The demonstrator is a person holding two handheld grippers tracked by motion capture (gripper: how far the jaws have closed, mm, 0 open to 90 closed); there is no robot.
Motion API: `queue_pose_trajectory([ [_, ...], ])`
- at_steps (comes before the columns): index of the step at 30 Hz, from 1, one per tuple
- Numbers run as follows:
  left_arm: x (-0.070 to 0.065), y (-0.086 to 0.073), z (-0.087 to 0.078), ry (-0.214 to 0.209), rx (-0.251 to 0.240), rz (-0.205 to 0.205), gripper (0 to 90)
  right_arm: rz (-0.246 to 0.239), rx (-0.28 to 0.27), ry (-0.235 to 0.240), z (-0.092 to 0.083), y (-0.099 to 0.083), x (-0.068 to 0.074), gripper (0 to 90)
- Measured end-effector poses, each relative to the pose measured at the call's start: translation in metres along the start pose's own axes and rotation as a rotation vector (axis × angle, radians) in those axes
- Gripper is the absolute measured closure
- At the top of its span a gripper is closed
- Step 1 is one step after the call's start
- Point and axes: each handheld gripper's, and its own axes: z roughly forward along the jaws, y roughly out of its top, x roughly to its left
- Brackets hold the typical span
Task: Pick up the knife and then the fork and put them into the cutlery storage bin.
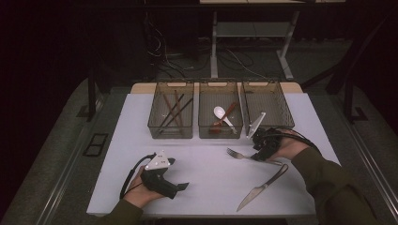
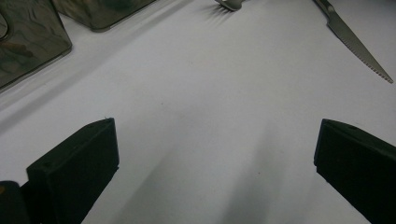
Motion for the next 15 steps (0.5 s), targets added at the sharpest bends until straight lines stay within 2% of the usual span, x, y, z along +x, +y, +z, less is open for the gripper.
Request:
queue_pose_trajectory([
  [2, 0.000, 0.000, 0.000, -0.001, -0.001, 0.000, 0.0, -0.028, 0.037, 0.005, 0.004, 0.004, -0.001, 60.0],
  [5, -0.001, 0.000, 0.000, -0.003, -0.003, 0.001, 0.0, -0.050, 0.079, 0.035, 0.009, 0.010, 0.000, 66.1],
  [7, 0.000, 0.000, 0.000, -0.003, -0.004, 0.001, 0.0, -0.058, 0.108, 0.035, 0.013, 0.012, 0.001, 68.6],
  [15, -0.001, 0.000, 0.000, -0.005, -0.003, 0.001, 0.0, -0.081, 0.153, 0.054, 0.020, 0.018, -0.001, 77.3],
])
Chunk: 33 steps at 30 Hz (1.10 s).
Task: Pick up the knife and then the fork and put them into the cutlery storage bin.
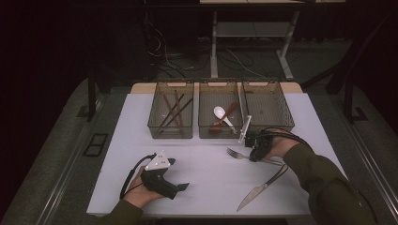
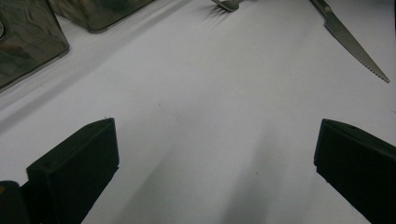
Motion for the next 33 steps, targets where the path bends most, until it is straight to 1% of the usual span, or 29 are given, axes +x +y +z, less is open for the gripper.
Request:
queue_pose_trajectory([
  [3, 0.000, 0.000, 0.000, -0.001, 0.000, -0.001, 0.0, -0.008, 0.017, -0.005, 0.002, 0.002, 0.000, 79.5],
  [6, 0.000, 0.000, 0.000, 0.000, 0.001, -0.001, 0.0, -0.017, 0.020, -0.011, 0.002, 0.002, -0.001, 82.3],
  [8, 0.000, 0.000, 0.001, 0.000, 0.002, -0.001, 0.0, -0.015, 0.026, -0.004, 0.002, 0.003, -0.001, 83.0],
  [11, 0.000, 0.000, 0.000, 0.002, 0.001, 0.001, 0.0, -0.031, 0.033, -0.008, 0.002, 0.004, -0.001, 83.9],
  [17, 0.000, 0.000, 0.000, 0.000, 0.002, 0.001, 0.0, -0.043, 0.024, -0.016, 0.001, 0.003, -0.001, 84.5],
  [19, 0.000, 0.000, 0.000, 0.001, 0.001, 0.000, 0.0, -0.032, 0.000, -0.019, -0.002, 0.003, -0.001, 84.5],
  [26, 0.000, 0.000, 0.000, 0.002, 0.000, 0.000, 0.0, 0.005, -0.121, -0.040, -0.018, -0.004, -0.003, 84.6],
  [28, 0.000, 0.000, 0.000, 0.003, -0.002, 0.000, 0.0, 0.020, -0.169, -0.039, -0.022, -0.008, -0.004, 84.6],
  [29, 0.000, 0.000, 0.000, 0.003, -0.003, 0.000, 0.0, 0.031, -0.198, -0.035, -0.024, -0.010, -0.004, 84.6],
  [33, 0.000, 0.000, 0.000, 0.003, -0.001, 0.000, 0.0, 0.079, -0.326, -0.045, -0.032, -0.023, -0.008, 84.6],
])
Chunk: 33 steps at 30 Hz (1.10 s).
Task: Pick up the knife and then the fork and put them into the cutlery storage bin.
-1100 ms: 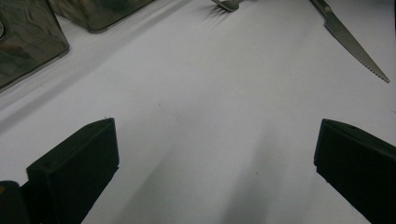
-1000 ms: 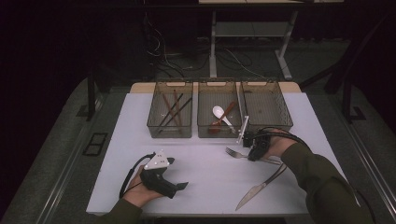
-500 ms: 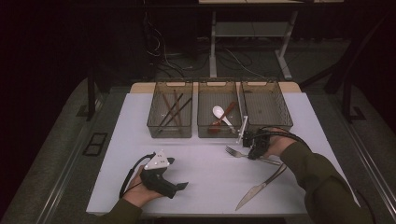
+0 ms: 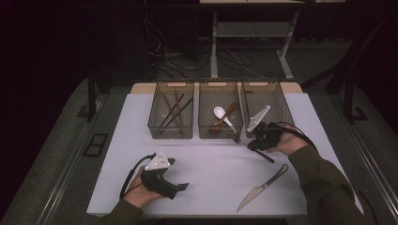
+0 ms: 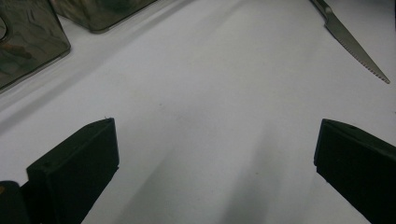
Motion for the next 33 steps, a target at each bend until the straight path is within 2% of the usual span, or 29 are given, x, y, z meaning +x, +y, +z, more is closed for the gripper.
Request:
queue_pose_trajectory([
  [5, 0.000, 0.000, 0.000, 0.001, 0.001, -0.004, 0.0, 0.079, -0.143, -0.015, -0.013, -0.014, -0.003, 84.6],
  [9, 0.001, 0.000, 0.000, 0.002, 0.001, -0.005, 0.0, 0.153, -0.289, -0.026, -0.024, -0.026, -0.005, 84.5],
  [11, 0.000, 0.000, 0.000, 0.003, -0.004, -0.006, 0.0, 0.186, -0.368, -0.016, -0.028, -0.033, -0.009, 84.5],
  [16, 0.001, 0.000, 0.000, 0.006, -0.010, -0.005, 0.0, 0.233, -0.492, -0.031, -0.038, -0.041, -0.014, 84.6],
  [19, 0.001, 0.000, -0.001, 0.006, -0.012, -0.004, 0.0, 0.257, -0.562, -0.060, -0.044, -0.042, -0.017, 84.5],
  [22, 0.002, 0.000, -0.002, 0.008, -0.017, -0.008, 0.0, 0.307, -0.704, -0.077, -0.048, -0.046, -0.016, 84.6],
  [23, 0.002, 0.000, -0.002, 0.007, -0.018, -0.009, 0.0, 0.314, -0.724, -0.091, -0.047, -0.047, -0.015, 84.5],
  [27, 0.002, 0.000, -0.002, 0.008, -0.018, -0.010, 0.0, 0.334, -0.728, -0.141, -0.044, -0.049, -0.017, 84.5],
  [33, 0.002, 0.000, -0.002, 0.009, -0.017, -0.008, 0.0, 0.351, -0.775, -0.171, -0.061, -0.053, -0.024, 84.5],
])
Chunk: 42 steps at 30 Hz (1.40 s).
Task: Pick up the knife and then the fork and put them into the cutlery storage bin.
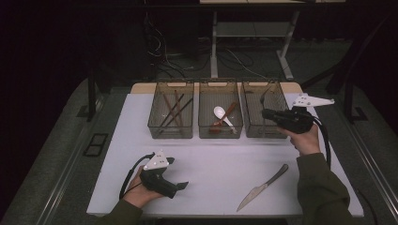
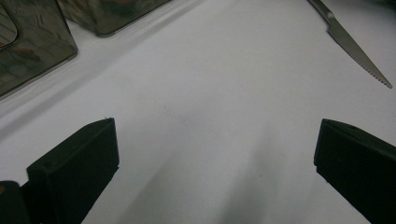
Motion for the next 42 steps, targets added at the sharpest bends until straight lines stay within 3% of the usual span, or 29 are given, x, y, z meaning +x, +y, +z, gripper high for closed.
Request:
queue_pose_trajectory([
  [11, 0.000, 0.000, -0.001, -0.002, -0.003, 0.001, 0.0, -0.006, -0.016, -0.093, -0.012, 0.030, -0.021, 84.5],
  [20, 0.000, 0.000, -0.001, -0.005, -0.003, 0.001, 0.0, -0.008, 0.030, -0.175, -0.006, 0.045, -0.040, 84.5],
  [27, 0.000, 0.000, 0.000, -0.007, -0.003, -0.001, 0.0, -0.001, 0.129, -0.237, 0.008, 0.045, -0.057, 84.5],
  [35, 0.001, 0.000, -0.001, -0.004, -0.007, 0.005, 0.0, 0.045, 0.260, -0.261, 0.021, 0.032, -0.073, 84.4],
  [42, 0.007, 0.000, 0.000, -0.016, -0.027, 0.009, 0.0, 0.057, 0.394, -0.275, 0.032, 0.019, -0.084, 84.4],
])
